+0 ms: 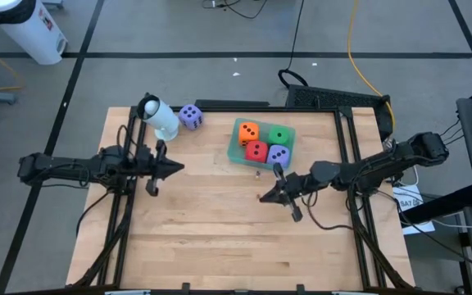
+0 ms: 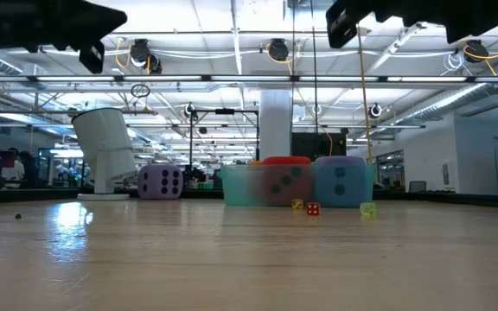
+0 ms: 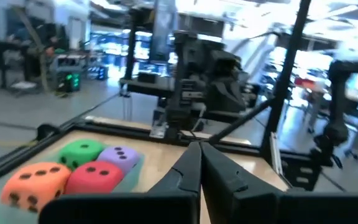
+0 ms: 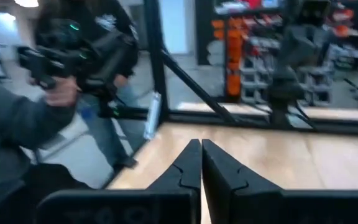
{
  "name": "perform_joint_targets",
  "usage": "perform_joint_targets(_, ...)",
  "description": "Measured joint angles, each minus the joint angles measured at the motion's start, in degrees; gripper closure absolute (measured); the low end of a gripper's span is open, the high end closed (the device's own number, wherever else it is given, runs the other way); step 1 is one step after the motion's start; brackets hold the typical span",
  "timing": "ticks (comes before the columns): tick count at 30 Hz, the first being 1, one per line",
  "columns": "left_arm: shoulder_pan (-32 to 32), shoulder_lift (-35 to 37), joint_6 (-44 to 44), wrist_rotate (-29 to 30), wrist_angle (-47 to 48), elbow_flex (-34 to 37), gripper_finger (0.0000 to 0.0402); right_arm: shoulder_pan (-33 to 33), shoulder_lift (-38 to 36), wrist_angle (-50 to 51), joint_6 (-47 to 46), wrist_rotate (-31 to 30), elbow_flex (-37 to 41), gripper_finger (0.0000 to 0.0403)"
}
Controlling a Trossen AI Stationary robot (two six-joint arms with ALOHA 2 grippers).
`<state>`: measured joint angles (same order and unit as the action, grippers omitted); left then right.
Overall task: Pick & Place Dice
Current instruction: Put the large purple die into the blue bin
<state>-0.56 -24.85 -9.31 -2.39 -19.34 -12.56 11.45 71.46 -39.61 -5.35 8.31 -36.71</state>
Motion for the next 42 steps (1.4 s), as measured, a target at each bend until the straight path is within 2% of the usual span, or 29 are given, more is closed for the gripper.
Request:
perform_joint_targets(4, -0.25, -0.39, -5.07, 3.59, 0.65, -0.1, 0.0394, 2.12, 0.0, 6.63, 0.05, -6.22, 0.0, 0.0402)
perform_joint_targets(6, -0.59, -1.56, -6.68, 5.29, 4.81, -2.34, 0.0393, 3.66, 0.0, 10.01, -0.05, -10.92, 0.02, 0.0402)
perform_joint_targets(9, -1.6, -6.09, -7.59, 10.66, 16.42, -9.59, 0.0398, 6.11, 0.02, 13.35, -0.43, -18.89, 0.01, 0.0402)
perform_joint_targets(12, -3.78, -13.81, -8.45, 17.84, 27.42, -18.98, 0.0394, 8.52, 0.02, 16.63, -0.43, -26.98, 0.02, 0.0402)
perform_joint_targets(15, -8.14, -22.25, -8.42, 20.48, 35.45, -28.15, 0.0394, 10.1, 0.02, 17.26, -0.32, -32.11, 0.02, 0.0402)
perform_joint_targets(19, -14.52, -33.05, -7.42, 20.51, 43.11, -38.39, 0.0398, 10.68, 0.02, 17.83, -0.01, -32.28, 0.02, 0.0402)
perform_joint_targets(24, -21.95, -45.11, -4.67, 20.72, 48.44, -45.74, 0.0396, 10.79, 0.02, 18.85, 0.21, -32.23, 0.02, 0.0402)
perform_joint_targets(32, -33.03, -57.6, -2.74, 21.17, 48.35, -47.82, 0.0399, 11.8, 0.02, 21.25, 0.03, -32.08, 0.02, 0.0402)
perform_joint_targets(42, -37.9, -67.13, -2.26, 23.47, 47.24, -47.95, 0.0398, 11.81, 0.02, 20.63, 0.47, -32.1, 0.02, 0.0401)
